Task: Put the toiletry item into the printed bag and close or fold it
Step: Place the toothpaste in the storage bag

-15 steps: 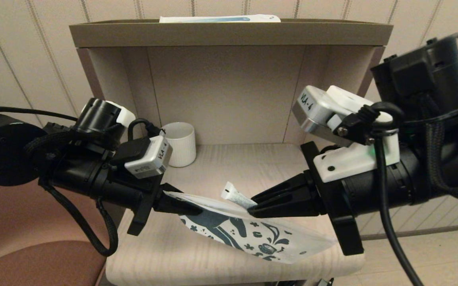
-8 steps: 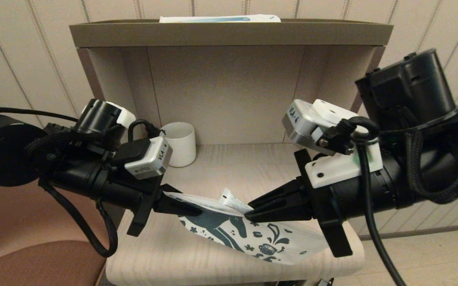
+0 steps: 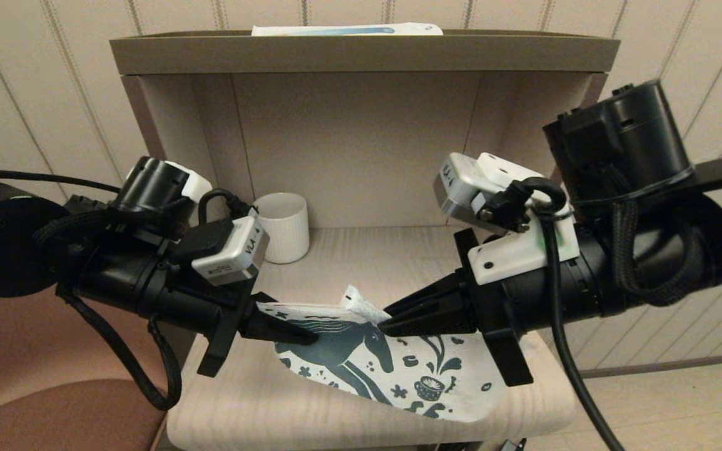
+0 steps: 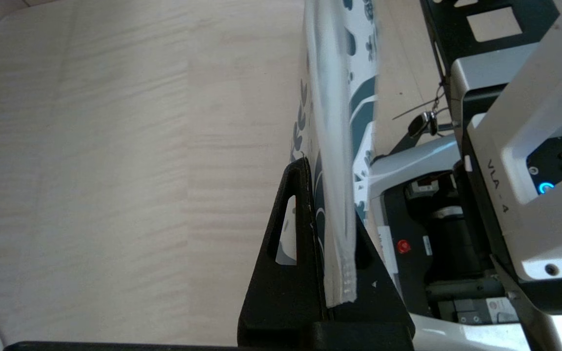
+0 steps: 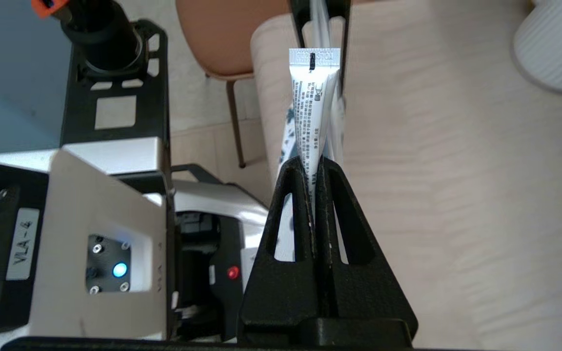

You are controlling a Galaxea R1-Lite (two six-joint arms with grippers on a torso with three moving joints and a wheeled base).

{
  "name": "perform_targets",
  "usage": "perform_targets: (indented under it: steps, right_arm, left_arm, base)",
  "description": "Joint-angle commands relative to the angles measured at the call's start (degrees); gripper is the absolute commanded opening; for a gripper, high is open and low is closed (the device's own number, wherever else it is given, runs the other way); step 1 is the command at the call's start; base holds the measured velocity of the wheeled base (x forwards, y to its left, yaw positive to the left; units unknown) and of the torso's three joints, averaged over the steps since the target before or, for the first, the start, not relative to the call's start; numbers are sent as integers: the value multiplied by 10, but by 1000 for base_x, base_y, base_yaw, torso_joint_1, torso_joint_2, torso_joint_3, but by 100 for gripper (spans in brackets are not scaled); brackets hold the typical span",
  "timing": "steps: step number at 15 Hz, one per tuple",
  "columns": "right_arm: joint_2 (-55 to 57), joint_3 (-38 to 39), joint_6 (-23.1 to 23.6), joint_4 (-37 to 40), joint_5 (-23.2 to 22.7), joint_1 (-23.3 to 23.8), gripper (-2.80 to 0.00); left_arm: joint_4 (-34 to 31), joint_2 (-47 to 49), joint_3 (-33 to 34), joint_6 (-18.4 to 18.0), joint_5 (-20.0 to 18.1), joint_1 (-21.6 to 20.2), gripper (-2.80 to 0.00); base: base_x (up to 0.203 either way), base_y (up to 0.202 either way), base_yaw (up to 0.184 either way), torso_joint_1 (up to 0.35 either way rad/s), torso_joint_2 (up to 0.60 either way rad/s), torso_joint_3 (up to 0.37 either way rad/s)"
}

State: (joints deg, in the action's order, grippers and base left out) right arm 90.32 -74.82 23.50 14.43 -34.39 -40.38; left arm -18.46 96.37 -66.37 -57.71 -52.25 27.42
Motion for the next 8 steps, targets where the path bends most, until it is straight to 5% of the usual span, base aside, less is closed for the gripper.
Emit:
perform_targets:
  steps: [1,8]
  right_arm:
    - [3,-14,1,1,-4,-1,-280]
    - [4,-19,1,1,-5,-7,-280]
  left_arm:
    - [-1,0,1,-3,-2,0,-280]
    - [0,5,1,-4,-1,0,-280]
  base:
    - [0,0,0,0,0,0]
    - [0,0,0,0,0,0]
